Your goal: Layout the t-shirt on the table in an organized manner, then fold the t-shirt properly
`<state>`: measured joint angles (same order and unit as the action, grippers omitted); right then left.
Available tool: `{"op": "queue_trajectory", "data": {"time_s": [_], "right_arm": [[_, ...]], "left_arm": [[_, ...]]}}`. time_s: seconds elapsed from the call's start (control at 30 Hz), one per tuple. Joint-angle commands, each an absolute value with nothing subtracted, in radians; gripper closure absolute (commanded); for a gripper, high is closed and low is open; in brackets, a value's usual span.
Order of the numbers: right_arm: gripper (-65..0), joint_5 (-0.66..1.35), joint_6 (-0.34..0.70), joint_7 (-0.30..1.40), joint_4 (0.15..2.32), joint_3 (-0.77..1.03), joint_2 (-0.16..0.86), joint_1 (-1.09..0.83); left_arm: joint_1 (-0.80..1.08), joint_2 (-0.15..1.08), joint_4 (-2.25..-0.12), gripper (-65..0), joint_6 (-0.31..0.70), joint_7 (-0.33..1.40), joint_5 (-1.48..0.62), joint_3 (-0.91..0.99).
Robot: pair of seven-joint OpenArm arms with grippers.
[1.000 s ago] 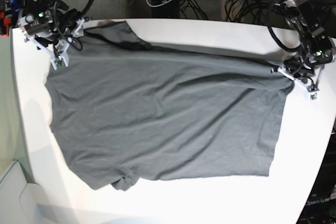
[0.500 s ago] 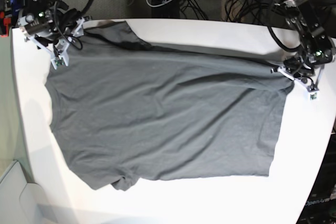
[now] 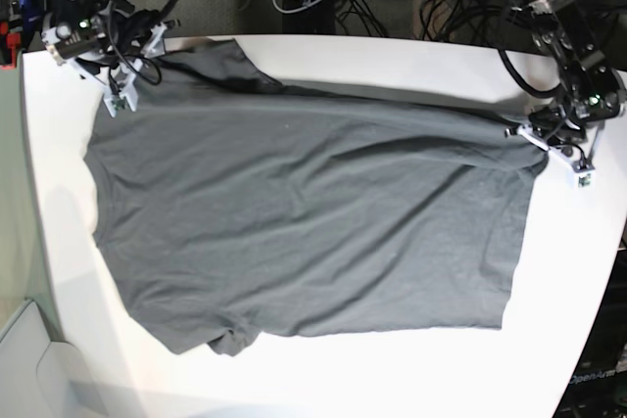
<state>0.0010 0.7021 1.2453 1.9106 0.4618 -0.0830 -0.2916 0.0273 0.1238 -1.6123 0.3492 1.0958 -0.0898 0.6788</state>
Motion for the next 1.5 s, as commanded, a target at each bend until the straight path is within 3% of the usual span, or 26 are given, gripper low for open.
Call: {"op": "queue_trajectory", "data": {"time_s": [0.0,0.3,0.5,0.7,0.87,1.07,1.47], "right_arm": [[-36.5,0.005,0.698,1.239,1.925,0.463,-0.077,-0.286],[-34.9,0.007,0.698,1.237,1.923,0.463,-0.077,-0.285],[-20.0,0.007,0.698,1.237,1.883,0.463,-0.077,-0.262],[-11.6,0.007,0.698,1.237,1.828,0.463,-0.071,-0.246],[-0.2,0.007,0.698,1.237,1.860,0.463,-0.071,-0.243],[0.0,0.007,0.698,1.239,2.008,0.463,-0.074,-0.242],[0.0,0.007,0.698,1.247,2.015,0.409,-0.070,-0.125]], "left_arm": [[0.013,0.136,-1.633,-0.2,0.352,1.078,-0.091,0.680],[0.013,0.133,-1.633,-0.2,0.352,1.078,-0.094,0.680],[0.013,0.133,-1.633,-0.2,0.351,1.078,-0.096,0.680],[0.013,0.133,-1.633,-0.2,0.351,1.078,-0.094,0.680],[0.012,0.133,-1.633,-0.2,0.351,1.078,-0.093,0.680],[0.010,0.131,-1.675,-0.2,0.351,1.078,-0.097,0.680],[0.005,0.131,-1.718,-0.2,0.344,1.078,-0.094,0.682]]}}
